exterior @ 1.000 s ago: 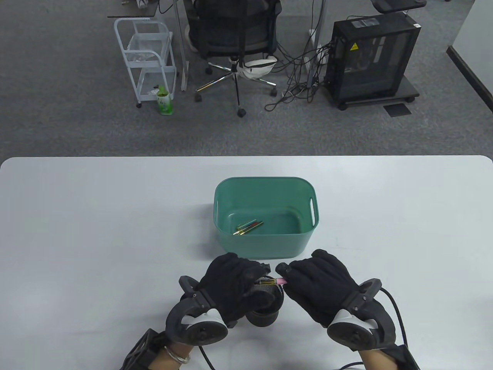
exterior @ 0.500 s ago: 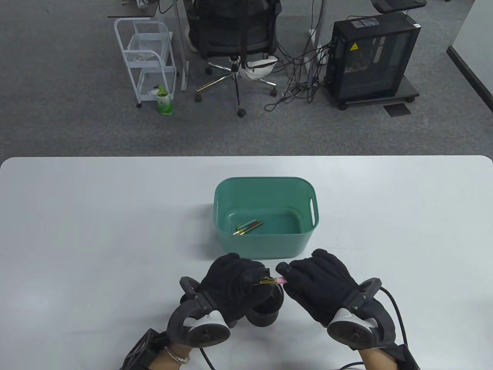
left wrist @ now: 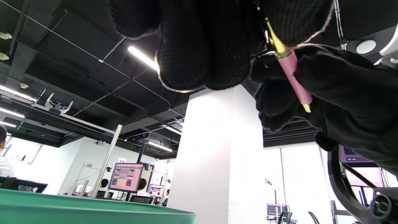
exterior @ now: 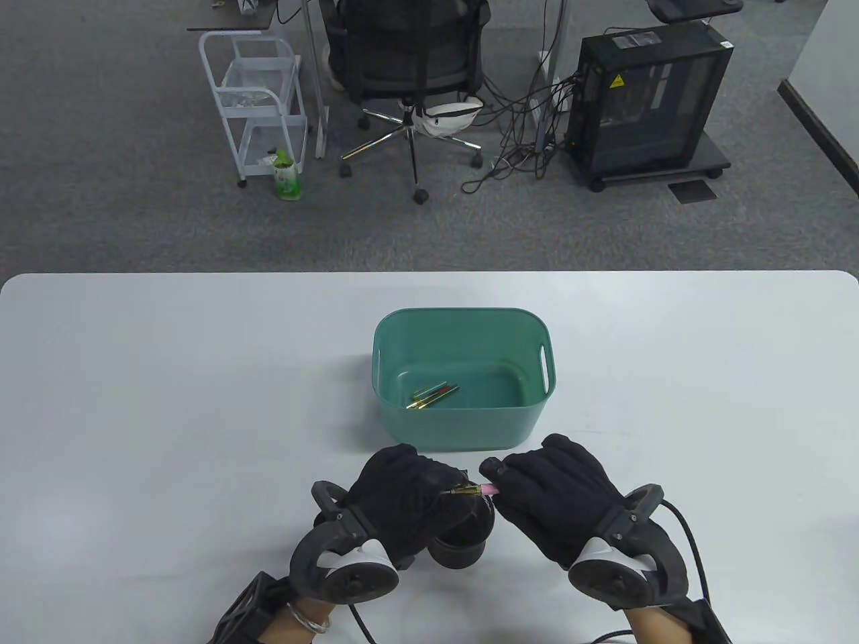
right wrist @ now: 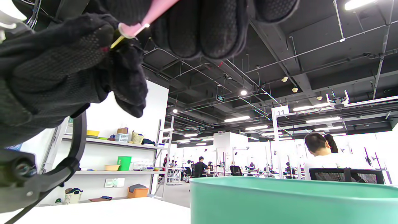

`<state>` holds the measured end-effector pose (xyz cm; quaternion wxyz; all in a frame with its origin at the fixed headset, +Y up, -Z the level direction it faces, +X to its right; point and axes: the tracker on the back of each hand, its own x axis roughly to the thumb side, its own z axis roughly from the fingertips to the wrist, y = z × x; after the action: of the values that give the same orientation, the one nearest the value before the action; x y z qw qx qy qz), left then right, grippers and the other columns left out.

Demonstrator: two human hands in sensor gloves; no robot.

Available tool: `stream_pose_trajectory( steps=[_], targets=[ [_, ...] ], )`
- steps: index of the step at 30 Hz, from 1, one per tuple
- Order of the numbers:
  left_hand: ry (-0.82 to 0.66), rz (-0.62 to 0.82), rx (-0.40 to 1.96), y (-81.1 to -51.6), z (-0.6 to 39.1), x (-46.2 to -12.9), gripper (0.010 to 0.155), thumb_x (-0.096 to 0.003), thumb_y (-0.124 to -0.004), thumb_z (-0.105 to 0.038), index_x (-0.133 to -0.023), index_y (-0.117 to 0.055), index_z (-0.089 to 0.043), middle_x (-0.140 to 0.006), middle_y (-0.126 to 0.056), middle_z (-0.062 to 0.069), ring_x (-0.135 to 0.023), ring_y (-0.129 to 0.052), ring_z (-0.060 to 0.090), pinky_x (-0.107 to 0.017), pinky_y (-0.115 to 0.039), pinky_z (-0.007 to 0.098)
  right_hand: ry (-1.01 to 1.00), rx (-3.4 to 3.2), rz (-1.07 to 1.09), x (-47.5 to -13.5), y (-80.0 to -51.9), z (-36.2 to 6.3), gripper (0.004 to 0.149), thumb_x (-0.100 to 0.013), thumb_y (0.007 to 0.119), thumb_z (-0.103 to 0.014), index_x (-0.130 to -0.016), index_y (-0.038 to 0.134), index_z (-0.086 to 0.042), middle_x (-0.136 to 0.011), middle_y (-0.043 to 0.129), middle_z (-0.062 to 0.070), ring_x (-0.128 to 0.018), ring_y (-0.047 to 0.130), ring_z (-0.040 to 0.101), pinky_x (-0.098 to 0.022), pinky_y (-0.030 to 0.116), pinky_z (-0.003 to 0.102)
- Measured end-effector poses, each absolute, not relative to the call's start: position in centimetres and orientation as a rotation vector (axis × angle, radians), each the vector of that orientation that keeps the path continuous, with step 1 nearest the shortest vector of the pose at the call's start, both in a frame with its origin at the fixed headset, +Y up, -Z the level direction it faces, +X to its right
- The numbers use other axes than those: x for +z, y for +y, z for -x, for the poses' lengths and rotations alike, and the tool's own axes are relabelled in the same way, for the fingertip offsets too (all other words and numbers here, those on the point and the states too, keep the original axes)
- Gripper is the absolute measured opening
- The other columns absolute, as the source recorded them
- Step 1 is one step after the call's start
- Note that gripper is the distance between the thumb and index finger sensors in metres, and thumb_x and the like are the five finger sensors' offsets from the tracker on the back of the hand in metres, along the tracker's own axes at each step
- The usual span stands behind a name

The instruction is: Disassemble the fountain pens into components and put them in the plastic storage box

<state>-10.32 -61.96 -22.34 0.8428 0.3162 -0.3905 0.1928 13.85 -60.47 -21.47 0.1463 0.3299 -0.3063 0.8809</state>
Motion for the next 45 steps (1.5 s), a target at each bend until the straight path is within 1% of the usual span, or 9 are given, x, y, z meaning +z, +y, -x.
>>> stream_pose_trajectory(
  steps=[11, 24, 26, 29, 32, 35, 39, 43, 45],
  targets=[
    [-0.824, -0.668, 0.414, -61.94, 10.39, -22.39, 0.047, -0.0633, -0.068, -0.052, -0.079, -0.089, -0.013, -0.064, -0.106, 0.001, -0.054, -0.104, 0.019, -0.065, -0.076, 0.045, -0.881, 2.538, -0.953, -21.42, -60.51, -13.78, 0.045, -0.058, 0.067, -0.047, -0.097, 0.08, -0.029, -0.088, 0.085, -0.006, -0.078, 0.087, 0.014, -0.077, 0.061, 0.048],
    [-0.827, -0.667, 0.435, -61.94, 10.52, -22.54, 0.054, -0.0643, -0.057, -0.052, -0.064, -0.095, -0.015, -0.047, -0.109, -0.001, -0.039, -0.106, 0.017, -0.058, -0.079, 0.044, -0.871, 2.53, -0.963, -21.38, -60.58, -13.65, 0.045, -0.058, 0.067, -0.047, -0.097, 0.08, -0.03, -0.088, 0.085, -0.006, -0.078, 0.087, 0.014, -0.077, 0.061, 0.048],
    [-0.823, -0.662, 0.437, -61.97, 10.57, -22.6, 0.055, -0.0642, -0.055, -0.053, -0.066, -0.095, -0.015, -0.05, -0.109, 0.0, -0.042, -0.106, 0.019, -0.059, -0.078, 0.044, -0.869, 2.53, -0.964, -21.38, -60.59, -13.63, 0.045, -0.058, 0.067, -0.047, -0.097, 0.08, -0.03, -0.088, 0.085, -0.006, -0.078, 0.086, 0.014, -0.077, 0.061, 0.048],
    [-0.828, -0.642, 0.428, -62.06, 10.59, -22.65, 0.064, -0.0605, -0.054, -0.062, -0.081, -0.09, -0.013, -0.066, -0.106, 0.003, -0.056, -0.103, 0.023, -0.066, -0.073, 0.048, -0.869, 2.535, -0.964, -21.4, -60.61, -13.61, 0.045, -0.058, 0.067, -0.047, -0.097, 0.08, -0.029, -0.088, 0.085, -0.006, -0.078, 0.087, 0.014, -0.077, 0.061, 0.048],
    [-0.834, -0.626, 0.409, -62.14, 10.51, -22.66, 0.067, -0.0573, -0.059, -0.066, -0.09, -0.083, -0.013, -0.077, -0.102, 0.004, -0.067, -0.1, 0.024, -0.07, -0.07, 0.049, -0.868, 2.539, -0.963, -21.41, -60.62, -13.6, 0.045, -0.058, 0.067, -0.047, -0.097, 0.08, -0.029, -0.088, 0.085, -0.006, -0.078, 0.087, 0.014, -0.077, 0.061, 0.048],
    [-0.832, -0.618, 0.385, -62.13, 10.37, -22.59, 0.061, -0.0593, -0.068, -0.061, -0.099, -0.073, -0.015, -0.088, -0.095, 0.004, -0.077, -0.095, 0.024, -0.075, -0.065, 0.05, -0.872, 2.54, -0.959, -21.43, -60.59, -13.65, 0.045, -0.058, 0.067, -0.047, -0.097, 0.08, -0.029, -0.088, 0.085, -0.006, -0.078, 0.087, 0.014, -0.077, 0.061, 0.048],
    [-0.839, -0.621, 0.383, -62.12, 10.32, -22.54, 0.053, -0.062, -0.073, -0.054, -0.099, -0.07, -0.016, -0.09, -0.092, 0.003, -0.079, -0.093, 0.023, -0.076, -0.064, 0.049, -0.876, 2.54, -0.951, -21.5, -60.56, -13.78, 0.045, -0.058, 0.067, -0.047, -0.097, 0.08, -0.029, -0.088, 0.085, -0.006, -0.078, 0.087, 0.014, -0.076, 0.061, 0.048],
    [-0.841, -0.628, 0.384, -62.11, 10.27, -22.51, 0.046, -0.0634, -0.074, -0.049, -0.096, -0.071, -0.016, -0.088, -0.093, 0.002, -0.077, -0.094, 0.021, -0.076, -0.065, 0.049, -0.875, 2.54, -0.95, -21.54, -60.57, -13.81, 0.045, -0.058, 0.067, -0.047, -0.097, 0.08, -0.029, -0.088, 0.085, -0.006, -0.078, 0.087, 0.014, -0.077, 0.061, 0.048],
    [-0.843, -0.629, 0.381, -62.1, 10.25, -22.48, 0.046, -0.0635, -0.073, -0.049, -0.095, -0.071, -0.016, -0.087, -0.093, 0.002, -0.076, -0.094, 0.021, -0.076, -0.065, 0.048, -0.875, 2.542, -0.951, -21.54, -60.59, -13.8, 0.045, -0.058, 0.067, -0.047, -0.097, 0.08, -0.029, -0.088, 0.085, -0.006, -0.078, 0.086, 0.014, -0.077, 0.061, 0.048]
  ],
)
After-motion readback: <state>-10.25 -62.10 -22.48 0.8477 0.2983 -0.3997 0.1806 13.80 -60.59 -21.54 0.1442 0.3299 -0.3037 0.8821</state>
